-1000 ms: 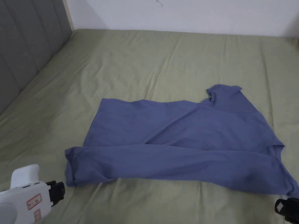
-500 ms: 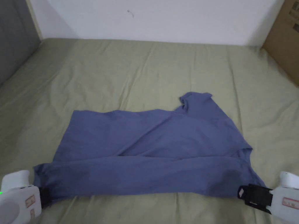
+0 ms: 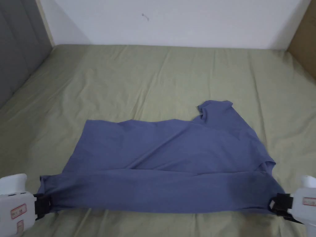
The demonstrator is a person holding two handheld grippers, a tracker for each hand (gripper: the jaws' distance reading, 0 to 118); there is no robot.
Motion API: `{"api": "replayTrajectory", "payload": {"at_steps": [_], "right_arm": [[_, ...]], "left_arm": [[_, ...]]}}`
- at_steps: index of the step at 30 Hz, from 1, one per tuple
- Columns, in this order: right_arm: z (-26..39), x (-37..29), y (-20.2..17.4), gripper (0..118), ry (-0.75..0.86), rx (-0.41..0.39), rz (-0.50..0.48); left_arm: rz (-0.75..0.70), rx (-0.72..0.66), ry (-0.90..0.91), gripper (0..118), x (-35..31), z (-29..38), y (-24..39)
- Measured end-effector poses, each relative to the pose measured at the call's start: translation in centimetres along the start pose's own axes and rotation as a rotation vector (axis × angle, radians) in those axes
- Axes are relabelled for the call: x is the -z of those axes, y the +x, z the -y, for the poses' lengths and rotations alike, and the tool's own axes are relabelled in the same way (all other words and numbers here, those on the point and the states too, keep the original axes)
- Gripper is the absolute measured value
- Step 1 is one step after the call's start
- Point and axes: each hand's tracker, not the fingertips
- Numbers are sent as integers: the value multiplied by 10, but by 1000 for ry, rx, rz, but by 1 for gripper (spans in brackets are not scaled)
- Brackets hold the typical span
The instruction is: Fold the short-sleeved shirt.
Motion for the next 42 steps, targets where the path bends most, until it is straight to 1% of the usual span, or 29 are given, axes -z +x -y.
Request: {"api": "replayTrajectory", "payload": {"at_steps": [4,6,7,9,11,12,13,14,15,16,17,19,20,21,24,25,26,27,28,29,30,31,35,36,37,38,39,40,42], "right_arm": [[19,-36,17,8,-8,-22,21],[42,-44,29,8,-44,-8,13],[53,-43,32,8,-57,-19,20],[79,-34,37,8,-105,-81,67],[93,-23,43,9,-101,-62,51],[96,-21,44,13,-87,-23,44],[94,-23,44,24,-82,-2,56],[89,-28,42,43,-92,3,58],[84,-33,40,58,-94,9,50],[80,-38,38,67,-89,5,56],[74,-46,33,67,-54,-33,72],[64,-62,23,67,7,-89,96],[58,-69,17,67,34,-115,102],[54,-75,11,67,62,-137,85],[47,-80,-10,67,112,-168,81],[47,-76,-16,65,107,-183,90],[47,-68,-23,60,101,-196,106],[47,-56,-27,47,80,-181,137],[48,-44,-29,26,50,-149,163],[48,-31,-29,3,36,-126,148],[46,-22,-30,3,20,-111,90],[44,-15,-33,2,8,-90,68],[-5,7,-39,1,38,-120,1],[-28,14,-39,3,36,-126,-7],[-46,23,-41,15,30,-135,-14],[-68,36,-43,46,42,-144,2],[-90,51,-44,69,50,-153,31],[-108,60,-49,78,56,-161,44],[-148,91,-54,78,31,-159,117]], "left_arm": [[-6,49,-5,8,-21,12,-8],[-9,42,-27,8,-23,27,-13],[-13,37,-48,8,-23,35,-15],[-24,72,-74,8,-18,56,-16],[-21,87,-82,9,-11,69,-19],[-21,94,-92,12,-11,72,-18],[-39,96,-93,24,-13,74,-16],[-101,107,-96,50,-14,74,-17],[-112,111,-99,66,-17,71,-18],[-96,101,-83,76,-21,67,-22],[-82,80,-50,80,-27,62,-25],[-67,32,2,80,-40,46,-25],[-46,10,44,79,-48,39,-23],[-17,-3,84,79,-55,33,-20],[61,-10,164,74,-63,19,-4],[69,4,157,67,-60,17,2],[61,4,144,38,-53,14,10],[62,11,134,10,-44,15,15],[58,26,103,0,-36,14,20],[52,19,66,0,-25,14,24],[53,17,39,0,-14,13,29],[50,13,27,0,-7,12,32],[50,46,13,0,15,-8,38],[51,50,19,0,19,-15,39],[51,47,21,0,22,-22,40],[55,45,20,0,26,-30,42],[61,41,21,0,31,-37,43],[61,36,24,0,35,-43,44],[65,33,26,0,44,-55,46]]}}
